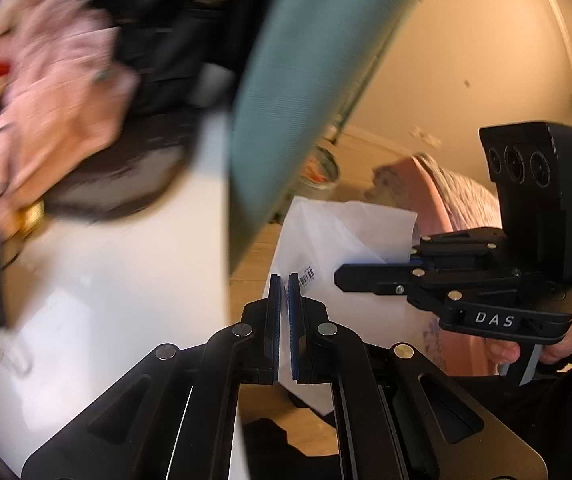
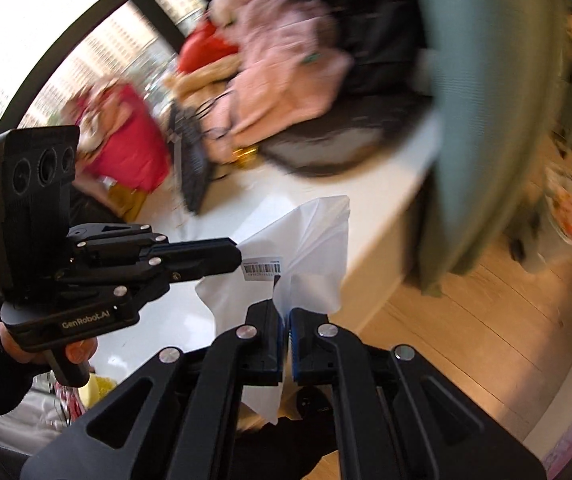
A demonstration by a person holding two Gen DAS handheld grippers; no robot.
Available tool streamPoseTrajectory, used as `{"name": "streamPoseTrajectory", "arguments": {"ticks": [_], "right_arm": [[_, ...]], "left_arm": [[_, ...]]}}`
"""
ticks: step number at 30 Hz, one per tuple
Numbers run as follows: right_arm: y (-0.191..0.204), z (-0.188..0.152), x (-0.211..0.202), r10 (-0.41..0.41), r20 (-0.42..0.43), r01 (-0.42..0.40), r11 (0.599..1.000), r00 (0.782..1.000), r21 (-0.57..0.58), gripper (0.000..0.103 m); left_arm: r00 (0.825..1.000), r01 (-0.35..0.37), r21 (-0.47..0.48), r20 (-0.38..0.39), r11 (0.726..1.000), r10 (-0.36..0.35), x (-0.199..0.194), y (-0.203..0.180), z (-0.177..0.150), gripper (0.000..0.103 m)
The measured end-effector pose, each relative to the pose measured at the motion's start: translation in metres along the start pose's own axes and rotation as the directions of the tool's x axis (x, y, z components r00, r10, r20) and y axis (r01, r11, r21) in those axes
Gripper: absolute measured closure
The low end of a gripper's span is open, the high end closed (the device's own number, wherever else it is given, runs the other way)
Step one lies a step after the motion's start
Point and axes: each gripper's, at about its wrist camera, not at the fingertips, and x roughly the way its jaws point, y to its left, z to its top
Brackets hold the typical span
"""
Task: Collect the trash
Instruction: 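Lift the white sheet in both tools and carry it to the grey bin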
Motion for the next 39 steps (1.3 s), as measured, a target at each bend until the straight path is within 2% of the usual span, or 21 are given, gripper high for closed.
{"name": "streamPoseTrajectory", "arguments": {"ticks": [6,13,21,24,31,35,39], "right_arm": [[-0.092,-0.003,-0.060,-0.065,0.066,0.058,0.994,0.996,0.096,0.098],[-0.199,-0.003,-0.129,-0.172,0.107,0.157,0.978,0.979,0.139,0.098],[-0.267,0.000,-0.188,-0.253,0.165,0.210,0.948,0.953,0.239,0.098],[-0.283,0.001,-0.195,-0.284,0.171,0.232,0.934,0.943,0.273,0.098],[-0.334,0.016,-0.200,-0.340,0.159,0.271,0.899,0.927,0.343,0.098],[-0.368,0.040,-0.196,-0.368,0.153,0.296,0.886,0.917,0.359,0.098],[-0.398,0.069,-0.191,-0.374,0.132,0.300,0.872,0.918,0.385,0.098]], "left_arm": [[0.995,0.077,0.107,-0.079,0.991,-0.068,0.076,-0.080,0.054,0.100],[0.986,0.152,0.212,-0.104,0.965,-0.132,0.153,-0.177,0.118,0.100],[0.975,0.206,0.310,-0.143,0.928,-0.168,0.205,-0.251,0.175,0.100],[0.968,0.231,0.347,-0.172,0.909,-0.181,0.226,-0.267,0.191,0.100],[0.956,0.272,0.378,-0.214,0.885,-0.202,0.277,-0.283,0.232,0.100],[0.949,0.297,0.396,-0.220,0.869,-0.224,0.311,-0.285,0.264,0.100],[0.946,0.310,0.387,-0.215,0.868,-0.242,0.339,-0.277,0.310,0.100]]}}
